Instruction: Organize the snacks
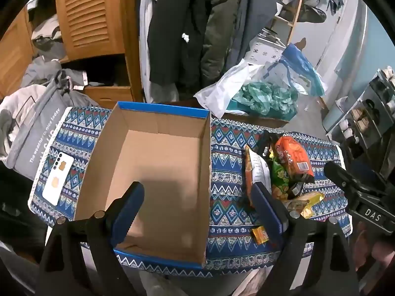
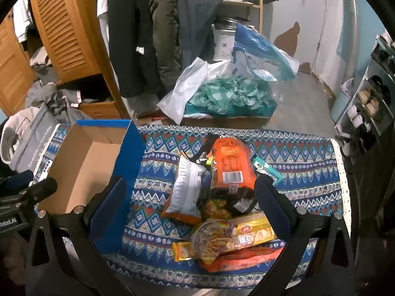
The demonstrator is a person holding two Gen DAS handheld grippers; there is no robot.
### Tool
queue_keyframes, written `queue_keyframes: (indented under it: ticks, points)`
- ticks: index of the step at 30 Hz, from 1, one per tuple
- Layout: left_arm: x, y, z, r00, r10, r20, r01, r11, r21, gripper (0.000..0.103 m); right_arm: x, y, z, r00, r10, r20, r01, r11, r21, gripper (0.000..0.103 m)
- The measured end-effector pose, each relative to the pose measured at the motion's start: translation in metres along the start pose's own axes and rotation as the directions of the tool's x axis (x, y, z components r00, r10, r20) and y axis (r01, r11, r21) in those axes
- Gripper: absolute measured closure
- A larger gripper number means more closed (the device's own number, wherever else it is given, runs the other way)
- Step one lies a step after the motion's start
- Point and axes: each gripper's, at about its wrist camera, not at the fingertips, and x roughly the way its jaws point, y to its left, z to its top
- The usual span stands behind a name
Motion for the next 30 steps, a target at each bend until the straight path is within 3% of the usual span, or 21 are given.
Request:
queue_keyframes:
  ticks: [8,30]
  points:
    - [-0.0002,-0.0034,0.0009,0.999,-0.035,0.016,0.036,0.999,-0.004,0.014,0.0009,-0.0002,0.0000,1.000,0.002,-0.008,-0.002,1.000,0.004,0.002]
    - [-0.0010,-0.0062,-0.0058,0.999,-0.032,0.024,0.032,0.999,0.021,0.014,0.0033,-0.0055,-0.0016,1.000,0.009,-0.024,-0.009,1.000,0.020,0.002]
